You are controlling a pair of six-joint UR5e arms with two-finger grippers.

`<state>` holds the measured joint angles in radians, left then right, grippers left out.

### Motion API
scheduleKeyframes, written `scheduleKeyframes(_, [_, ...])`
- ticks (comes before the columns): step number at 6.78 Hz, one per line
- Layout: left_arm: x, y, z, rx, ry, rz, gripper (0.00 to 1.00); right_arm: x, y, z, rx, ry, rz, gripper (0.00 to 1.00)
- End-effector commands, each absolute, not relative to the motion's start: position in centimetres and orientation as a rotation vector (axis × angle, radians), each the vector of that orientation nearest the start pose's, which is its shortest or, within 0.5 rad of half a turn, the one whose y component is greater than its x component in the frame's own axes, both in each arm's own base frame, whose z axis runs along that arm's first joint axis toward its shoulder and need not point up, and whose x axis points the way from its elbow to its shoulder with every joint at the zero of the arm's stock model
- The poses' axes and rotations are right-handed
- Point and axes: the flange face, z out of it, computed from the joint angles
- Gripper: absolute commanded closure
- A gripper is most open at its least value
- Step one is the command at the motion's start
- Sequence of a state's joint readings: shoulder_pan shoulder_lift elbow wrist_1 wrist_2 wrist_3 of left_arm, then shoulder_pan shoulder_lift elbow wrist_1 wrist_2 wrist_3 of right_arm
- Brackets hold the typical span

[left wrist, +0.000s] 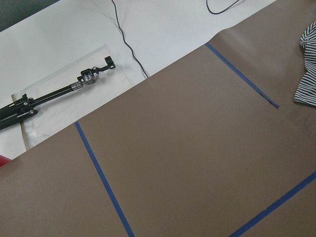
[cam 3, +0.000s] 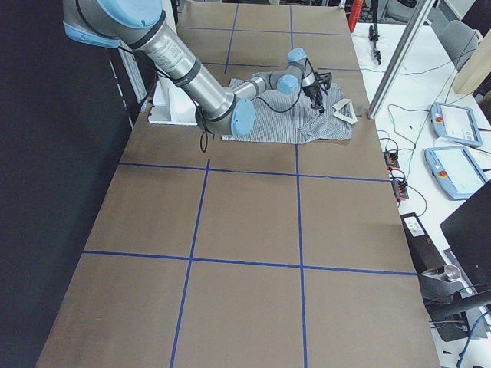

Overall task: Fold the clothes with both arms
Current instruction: 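Fold the grasped sleeve inward across the shirt body with the right gripper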

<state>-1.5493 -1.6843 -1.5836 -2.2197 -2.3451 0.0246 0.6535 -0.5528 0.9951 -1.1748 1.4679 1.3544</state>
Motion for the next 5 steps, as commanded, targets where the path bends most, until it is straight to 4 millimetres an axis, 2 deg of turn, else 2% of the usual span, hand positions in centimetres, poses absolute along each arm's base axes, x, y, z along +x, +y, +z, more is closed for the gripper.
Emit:
scheduleKeyframes(1, [-5.2, -56.0, 51.7, 0.736, 0.734, 0.34, 0.0, -59.1, -63.6, 20.8, 0.469, -0.71, 0.392, 0.0])
scheduleKeyframes(2, [-5.2, -56.1, 51.6, 0.737, 0.734, 0.339, 0.0, -57.8, -64.8, 20.3, 0.485, -0.7, 0.324, 0.0])
scheduleKeyframes(3, [-5.1, -56.1, 51.5, 0.759, 0.733, 0.348, 0.0, -55.6, -66.6, 20.4, 0.452, -0.714, 0.28, 0.0])
scheduleKeyframes(4, [-3.5, -56.4, 50.9, 0.81, 0.738, 0.398, 0.0, -52.0, -69.1, 20.7, 0.415, -0.727, 0.219, 0.0])
scheduleKeyframes(5, [-0.7, -56.5, 51.6, 0.81, 0.775, 0.405, 0.0, -47.7, -71.4, 21.4, 0.388, -0.742, 0.142, 0.0])
